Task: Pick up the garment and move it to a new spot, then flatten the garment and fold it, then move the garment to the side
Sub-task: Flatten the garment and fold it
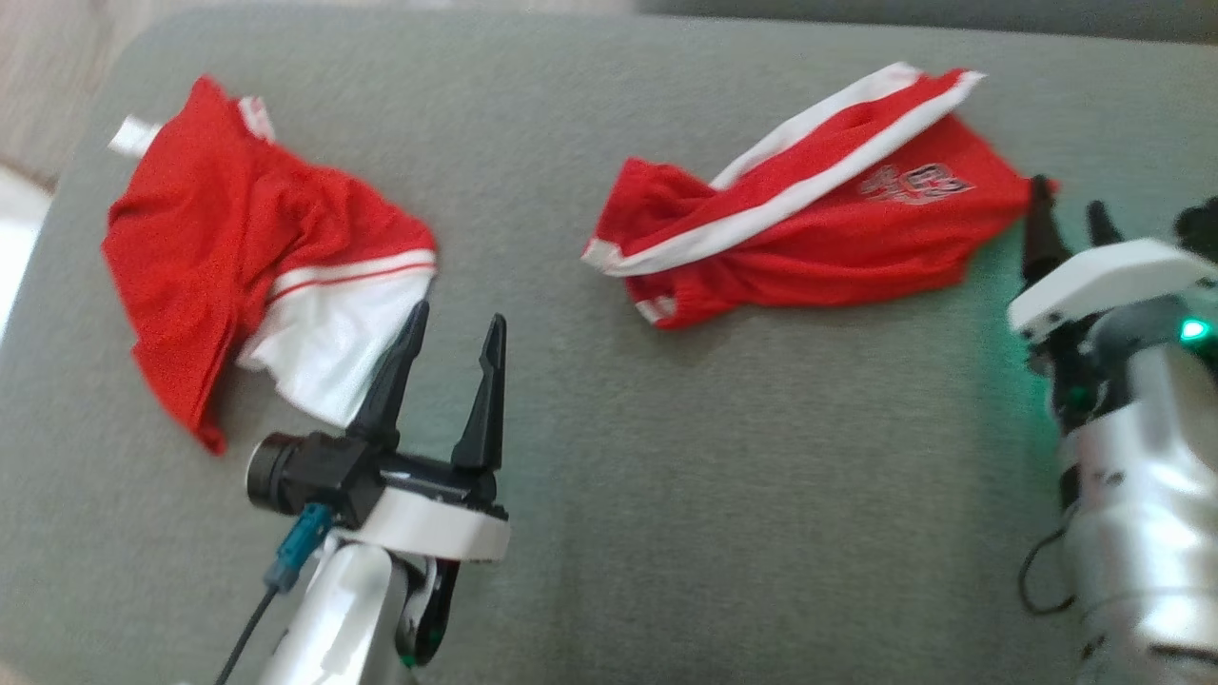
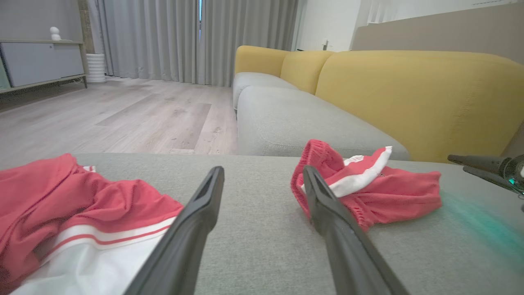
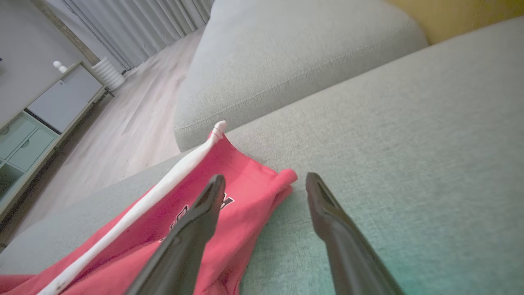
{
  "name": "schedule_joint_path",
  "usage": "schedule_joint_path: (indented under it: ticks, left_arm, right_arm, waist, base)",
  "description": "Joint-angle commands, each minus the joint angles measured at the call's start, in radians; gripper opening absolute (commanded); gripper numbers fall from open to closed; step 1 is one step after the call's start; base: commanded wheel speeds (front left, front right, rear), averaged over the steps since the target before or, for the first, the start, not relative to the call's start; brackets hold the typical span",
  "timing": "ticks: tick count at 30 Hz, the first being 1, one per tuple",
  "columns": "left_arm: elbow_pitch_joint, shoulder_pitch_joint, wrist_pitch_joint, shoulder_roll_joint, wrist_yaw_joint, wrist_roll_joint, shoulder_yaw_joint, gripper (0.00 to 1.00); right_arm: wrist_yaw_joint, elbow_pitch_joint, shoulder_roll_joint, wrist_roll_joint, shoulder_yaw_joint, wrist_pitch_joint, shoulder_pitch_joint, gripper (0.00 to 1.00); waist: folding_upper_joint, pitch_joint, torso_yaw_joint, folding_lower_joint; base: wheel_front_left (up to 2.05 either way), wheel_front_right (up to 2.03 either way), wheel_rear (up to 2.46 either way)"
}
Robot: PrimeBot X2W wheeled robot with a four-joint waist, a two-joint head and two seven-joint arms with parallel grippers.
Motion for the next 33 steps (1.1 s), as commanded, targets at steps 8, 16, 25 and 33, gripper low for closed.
schedule_joint_path:
  ticks: [8,16,25,33]
  left_arm:
    - [-0.018,-0.071,-0.005,-0.001,-0.013,0.003,0.029,1.00]
    - [-0.027,-0.093,-0.005,-0.002,0.002,-0.026,0.005,1.00]
    - [-0.023,-0.091,-0.005,-0.002,0.015,-0.036,-0.003,1.00]
    - [-0.015,-0.062,-0.005,-0.002,0.013,-0.034,0.017,1.00]
  right_arm:
    - [0.007,0.194,-0.052,-0.138,-0.140,0.044,-0.170,1.00]
    - [0.007,0.317,-0.046,-0.238,-0.177,0.048,-0.244,1.00]
    - [0.007,0.350,-0.029,-0.233,-0.169,-0.080,-0.284,0.00]
    - [0.007,0.348,-0.021,-0.146,-0.188,-0.194,-0.245,0.00]
  waist:
    - [0.0000,0.082,0.095,-0.0002]
    - [0.0000,0.101,0.107,-0.0002]
    - [0.0000,0.096,0.084,-0.0002]
    - [0.0000,0.046,0.027,-0.0002]
  base:
    - [0.00,0.00,0.00]
    - [0.00,0.00,0.00]
    - [0.00,0.00,0.00]
    - [0.00,0.00,0.00]
